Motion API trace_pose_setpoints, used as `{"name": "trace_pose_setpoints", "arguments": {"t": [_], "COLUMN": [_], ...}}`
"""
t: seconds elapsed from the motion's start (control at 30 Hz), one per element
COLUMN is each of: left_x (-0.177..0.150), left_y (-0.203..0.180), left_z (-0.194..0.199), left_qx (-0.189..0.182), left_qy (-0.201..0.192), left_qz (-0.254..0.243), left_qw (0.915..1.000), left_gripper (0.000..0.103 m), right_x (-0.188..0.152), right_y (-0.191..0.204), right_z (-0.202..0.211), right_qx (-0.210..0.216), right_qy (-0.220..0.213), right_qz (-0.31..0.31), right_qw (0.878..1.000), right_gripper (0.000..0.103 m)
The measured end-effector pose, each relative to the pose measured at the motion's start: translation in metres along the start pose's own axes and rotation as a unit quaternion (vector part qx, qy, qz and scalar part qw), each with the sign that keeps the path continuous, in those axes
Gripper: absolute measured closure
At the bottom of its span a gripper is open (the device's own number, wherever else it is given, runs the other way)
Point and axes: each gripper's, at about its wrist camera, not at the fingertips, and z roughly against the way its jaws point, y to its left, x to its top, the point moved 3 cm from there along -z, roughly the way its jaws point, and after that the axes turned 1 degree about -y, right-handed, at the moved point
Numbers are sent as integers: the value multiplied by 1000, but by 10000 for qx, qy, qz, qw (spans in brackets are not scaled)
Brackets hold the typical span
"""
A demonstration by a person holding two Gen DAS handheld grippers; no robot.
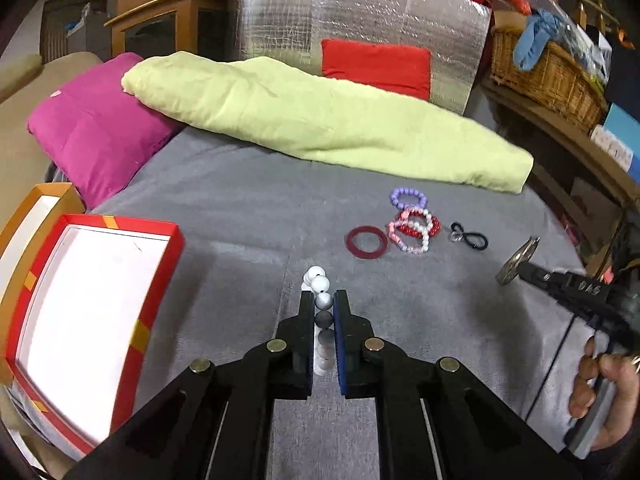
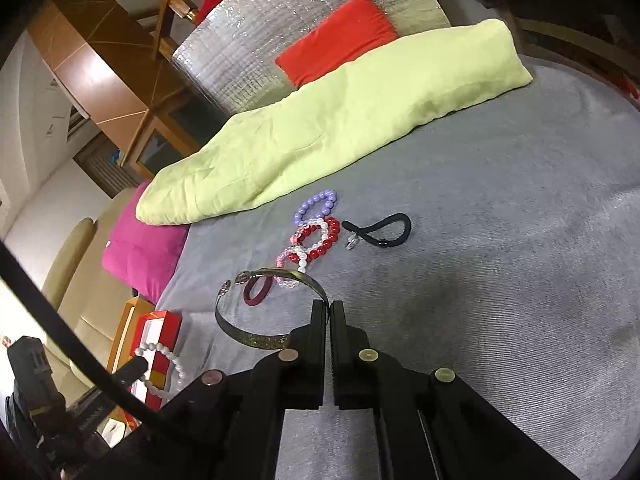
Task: Organize jewelry
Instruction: 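Grasp the white bead bracelet with the left tool while the right tool holds the silver bangle, then carry the white bead bracelet and silver bangle over the red-rimmed white box with both tools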
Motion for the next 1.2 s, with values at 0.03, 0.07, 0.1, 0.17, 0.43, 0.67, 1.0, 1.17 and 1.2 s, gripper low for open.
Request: {"name": "trace_pose_setpoints", "arguments": {"t": [0.03,0.07,0.1,0.17,0.43,0.67,1.0,1.17,1.2], "left_x": [1,2,4,5,-4,-10,-19,-24,-25], "left_y": [3,5,8,15,44,82,152,190,196], "left_z": [5,9,13,20,24,39,60,70,72], "left_qx": [-18,-35,-48,-34,232,384,798,1037,1065], "left_qy": [-31,-55,-84,-123,-108,-182,-253,-271,-284], "left_qz": [30,57,91,120,397,677,1134,1350,1394], "left_qw": [10000,10000,9999,9998,9989,9968,9900,9850,9841], "left_gripper": [94,94,94,94,94,94,94,94,94], "right_x": [-1,-1,-2,-3,-14,-43,-67,-77,-79], "right_y": [0,1,1,4,18,46,144,197,205], "right_z": [0,-1,-1,-1,-7,-19,-40,-51,-53], "right_qx": [-2,-5,-6,1,-1,4,209,302,311], "right_qy": [11,24,33,41,217,617,945,1053,1077], "right_qz": [6,11,18,64,392,648,1380,1798,1863], "right_qw": [10000,10000,10000,10000,9990,9960,9857,9776,9761], "right_gripper": [101,101,101,101,101,101,101,101,101]}}
